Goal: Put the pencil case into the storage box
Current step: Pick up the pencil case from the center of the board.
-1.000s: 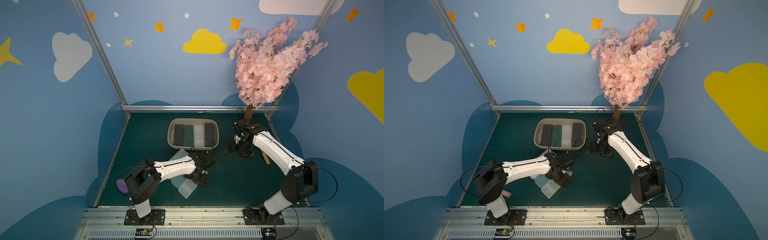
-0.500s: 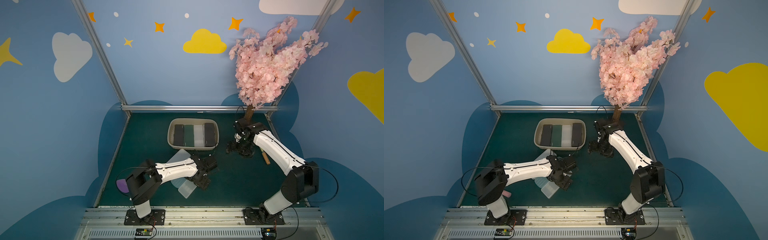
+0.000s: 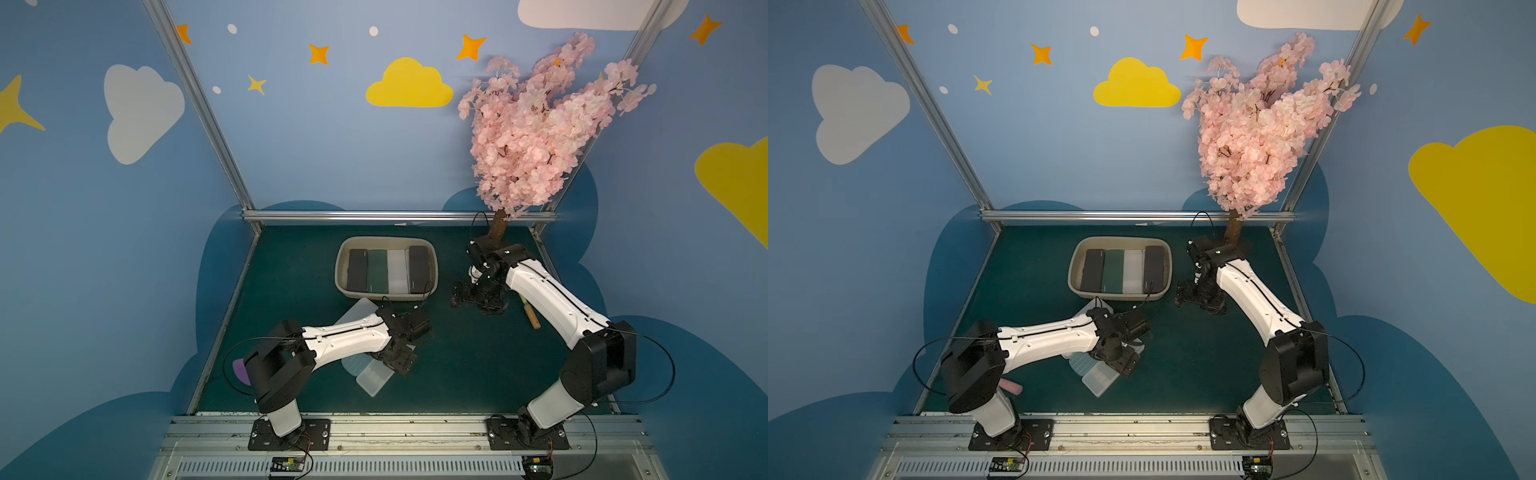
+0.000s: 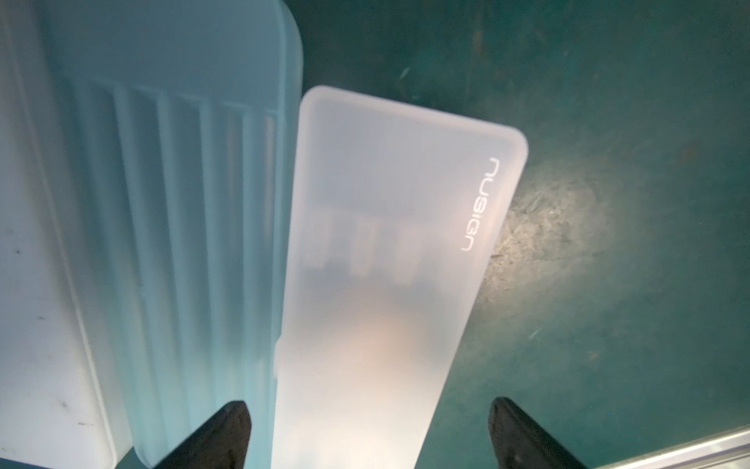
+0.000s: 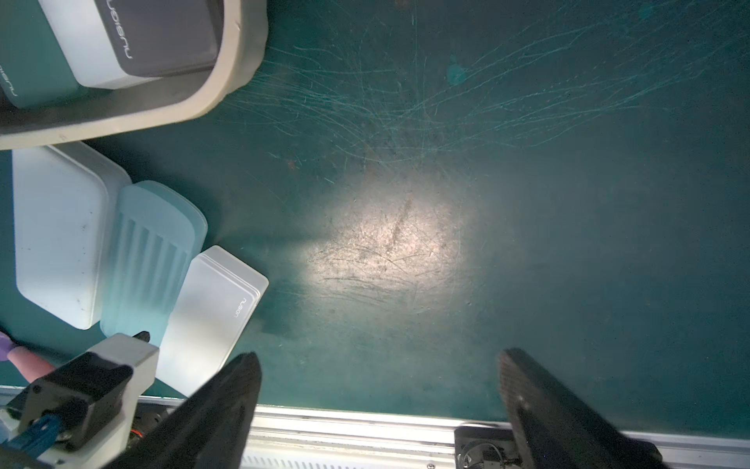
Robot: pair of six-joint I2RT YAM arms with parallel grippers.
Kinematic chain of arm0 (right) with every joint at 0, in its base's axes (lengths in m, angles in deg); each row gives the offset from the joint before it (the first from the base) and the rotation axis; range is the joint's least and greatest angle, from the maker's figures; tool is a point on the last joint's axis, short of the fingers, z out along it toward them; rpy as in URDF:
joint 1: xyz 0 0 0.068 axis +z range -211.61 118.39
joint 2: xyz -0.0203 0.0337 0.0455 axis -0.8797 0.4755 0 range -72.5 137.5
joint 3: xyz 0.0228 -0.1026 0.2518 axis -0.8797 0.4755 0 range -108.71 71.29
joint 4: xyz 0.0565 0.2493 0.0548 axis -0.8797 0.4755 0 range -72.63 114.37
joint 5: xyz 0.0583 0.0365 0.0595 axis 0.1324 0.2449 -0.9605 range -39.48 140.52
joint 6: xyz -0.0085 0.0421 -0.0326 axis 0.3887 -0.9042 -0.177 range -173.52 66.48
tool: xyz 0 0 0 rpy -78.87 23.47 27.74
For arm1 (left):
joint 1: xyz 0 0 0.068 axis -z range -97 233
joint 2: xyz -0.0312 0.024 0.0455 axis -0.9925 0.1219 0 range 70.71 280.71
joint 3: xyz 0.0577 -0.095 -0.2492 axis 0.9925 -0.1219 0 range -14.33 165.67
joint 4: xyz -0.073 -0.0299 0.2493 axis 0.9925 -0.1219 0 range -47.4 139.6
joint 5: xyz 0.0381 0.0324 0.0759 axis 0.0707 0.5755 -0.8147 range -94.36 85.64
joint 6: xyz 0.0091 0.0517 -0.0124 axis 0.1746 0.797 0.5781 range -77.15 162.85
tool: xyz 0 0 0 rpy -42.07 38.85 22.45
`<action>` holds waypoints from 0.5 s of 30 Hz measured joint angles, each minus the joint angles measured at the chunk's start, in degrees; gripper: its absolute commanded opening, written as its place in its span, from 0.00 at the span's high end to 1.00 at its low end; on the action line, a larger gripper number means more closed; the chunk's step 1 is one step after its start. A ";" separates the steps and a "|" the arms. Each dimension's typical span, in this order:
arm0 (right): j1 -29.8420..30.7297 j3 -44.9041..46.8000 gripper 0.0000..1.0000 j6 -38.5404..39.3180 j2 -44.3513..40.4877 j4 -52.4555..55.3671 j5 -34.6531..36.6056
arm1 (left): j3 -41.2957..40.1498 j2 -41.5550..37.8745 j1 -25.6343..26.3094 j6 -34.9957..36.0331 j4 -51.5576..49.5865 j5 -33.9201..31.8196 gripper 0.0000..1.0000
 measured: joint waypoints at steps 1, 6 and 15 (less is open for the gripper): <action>0.00 0.00 0.04 0.00 0.07 0.00 0.00 | -0.48 0.02 -0.04 -0.11 0.15 0.02 0.05; 0.00 0.00 0.04 0.04 0.15 0.00 -0.02 | -2.95 0.98 -0.09 -0.96 1.07 0.50 0.05; -0.07 0.00 0.04 1.29 0.22 0.02 -0.07 | -3.41 1.31 0.48 -2.40 1.27 0.61 0.06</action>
